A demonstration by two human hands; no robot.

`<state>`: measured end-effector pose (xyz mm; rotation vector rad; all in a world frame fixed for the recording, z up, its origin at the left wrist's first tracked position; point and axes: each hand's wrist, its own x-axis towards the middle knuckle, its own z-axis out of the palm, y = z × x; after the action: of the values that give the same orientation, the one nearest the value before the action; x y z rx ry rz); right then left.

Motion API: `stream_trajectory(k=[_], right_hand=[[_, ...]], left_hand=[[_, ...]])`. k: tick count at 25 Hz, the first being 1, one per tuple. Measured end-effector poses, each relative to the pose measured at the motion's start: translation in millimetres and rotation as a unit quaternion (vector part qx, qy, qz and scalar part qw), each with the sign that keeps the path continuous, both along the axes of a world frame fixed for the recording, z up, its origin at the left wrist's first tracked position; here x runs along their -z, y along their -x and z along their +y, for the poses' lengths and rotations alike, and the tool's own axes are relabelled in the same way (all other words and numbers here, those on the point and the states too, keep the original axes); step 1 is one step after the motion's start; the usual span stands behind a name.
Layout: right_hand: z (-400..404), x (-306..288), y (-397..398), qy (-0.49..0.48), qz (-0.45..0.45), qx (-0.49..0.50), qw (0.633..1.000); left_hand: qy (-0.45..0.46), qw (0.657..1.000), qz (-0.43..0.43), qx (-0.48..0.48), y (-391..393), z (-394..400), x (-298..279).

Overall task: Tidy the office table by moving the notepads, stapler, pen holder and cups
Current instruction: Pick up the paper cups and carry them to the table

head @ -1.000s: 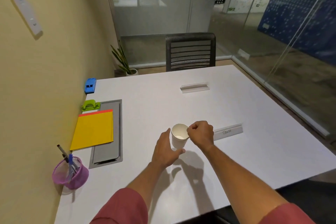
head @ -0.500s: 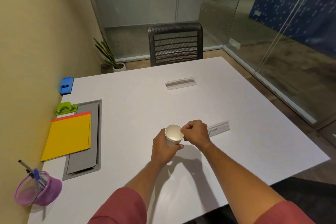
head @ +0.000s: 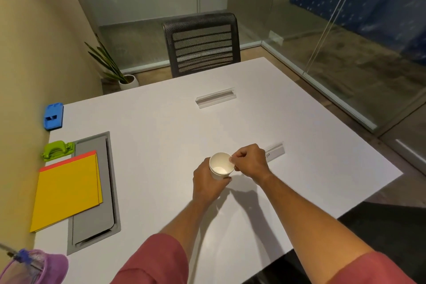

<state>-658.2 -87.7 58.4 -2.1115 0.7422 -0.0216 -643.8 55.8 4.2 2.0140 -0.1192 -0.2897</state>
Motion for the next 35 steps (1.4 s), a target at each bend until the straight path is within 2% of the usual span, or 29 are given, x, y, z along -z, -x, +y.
stream_trajectory(k=[11, 19, 26, 35], right_hand=[[-18, -2, 0, -0.036, -0.019, 0.022, 0.999], [-41, -12, -5, -0.193, -0.074, 0.069, 0.976], [-90, -7, 1, -0.275, -0.124, 0.185, 0.936], [-173, 21, 2, -0.242, -0.175, 0.416, 0.859]], left_hand=[[0.004, 1.000, -0.015, 0.020, -10, -15, 1], [-0.023, 1.000, -0.013, 0.012, -18, -19, 7], [-0.031, 0.999, -0.017, 0.008, -25, -40, 4], [-0.027, 0.999, -0.026, 0.009, -36, -74, 8]])
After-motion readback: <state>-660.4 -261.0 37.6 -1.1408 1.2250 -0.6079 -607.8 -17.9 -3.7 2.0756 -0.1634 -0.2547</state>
